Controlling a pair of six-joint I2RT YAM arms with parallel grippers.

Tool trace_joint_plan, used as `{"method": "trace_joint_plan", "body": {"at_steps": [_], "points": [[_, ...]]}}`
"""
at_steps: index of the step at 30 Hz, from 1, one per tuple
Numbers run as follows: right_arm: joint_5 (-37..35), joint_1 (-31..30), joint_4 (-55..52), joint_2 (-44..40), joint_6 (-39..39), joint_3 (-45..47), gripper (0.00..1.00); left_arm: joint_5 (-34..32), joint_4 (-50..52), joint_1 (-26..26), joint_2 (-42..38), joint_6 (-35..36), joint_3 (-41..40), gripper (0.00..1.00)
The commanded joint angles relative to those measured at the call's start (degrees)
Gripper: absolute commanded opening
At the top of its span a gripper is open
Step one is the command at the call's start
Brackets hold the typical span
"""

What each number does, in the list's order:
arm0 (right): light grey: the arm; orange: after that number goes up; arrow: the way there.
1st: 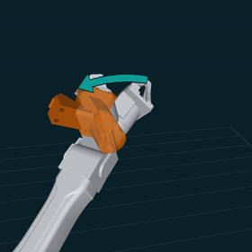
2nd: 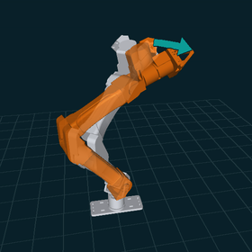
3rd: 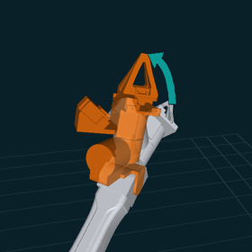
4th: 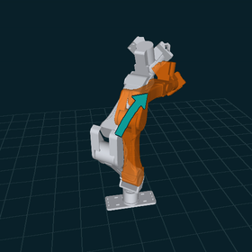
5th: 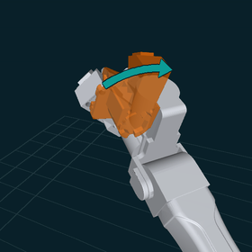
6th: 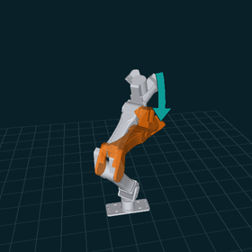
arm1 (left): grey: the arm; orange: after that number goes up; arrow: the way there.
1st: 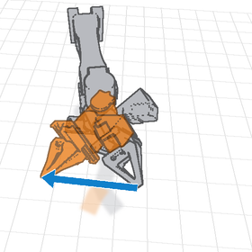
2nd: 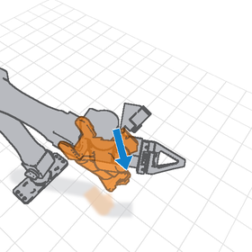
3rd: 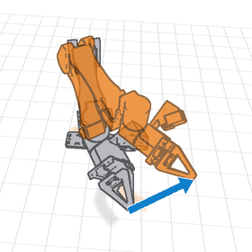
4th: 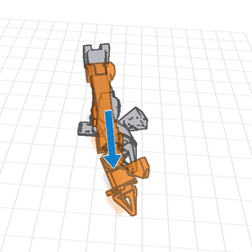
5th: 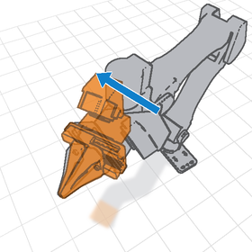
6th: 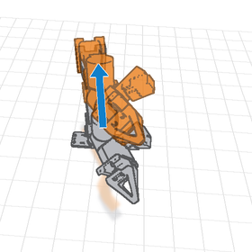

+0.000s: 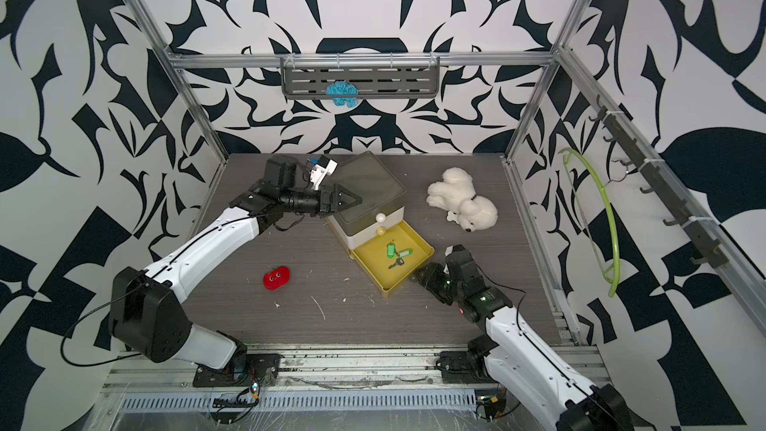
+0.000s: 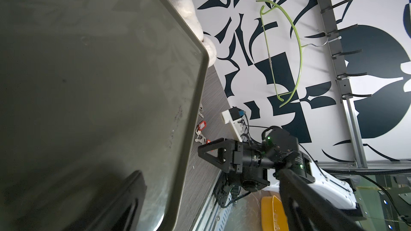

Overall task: Take the keys out of the drawer
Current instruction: Open the drawer in the storage box, then pick up the key from the drawer.

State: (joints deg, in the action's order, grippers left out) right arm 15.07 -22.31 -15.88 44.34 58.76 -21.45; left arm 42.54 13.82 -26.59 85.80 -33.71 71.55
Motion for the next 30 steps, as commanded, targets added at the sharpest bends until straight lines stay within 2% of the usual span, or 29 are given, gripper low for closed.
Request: {"method": "trace_joint_plan", "body": {"at_steps": [1,6,11,15,21,30], "points": [[-1.8,0.09,-9.29,1.38,-5.62,-9.39,0.51,-3.52,6.27,0.31,-0.1,-0.39,-2.82,0.99],[0.49,-0.64,-18.65,12.7,-10.89,-22.29,0.49,-5.68,5.53,0.31,-3.44,0.23,-3.35,0.99],[-0.88,-3.52,-22.55,22.5,-14.99,-30.31,0.41,-8.39,3.74,0.31,-8.68,0.97,-6.05,0.99],[-1.11,-4.62,-20.03,27.7,-15.78,-31.37,0.35,-11.11,3.51,0.31,-12.32,1.63,-8.57,0.99],[-0.75,-6.2,-15.61,34.98,-15.85,-31.88,0.32,-16.16,3.92,0.31,-21.31,2.73,-14.7,0.99],[-2.28,-7.94,-12.52,41.65,-17.55,-34.05,0.32,-16.53,5.19,0.4,-25.04,2.51,-18.81,0.99]]}}
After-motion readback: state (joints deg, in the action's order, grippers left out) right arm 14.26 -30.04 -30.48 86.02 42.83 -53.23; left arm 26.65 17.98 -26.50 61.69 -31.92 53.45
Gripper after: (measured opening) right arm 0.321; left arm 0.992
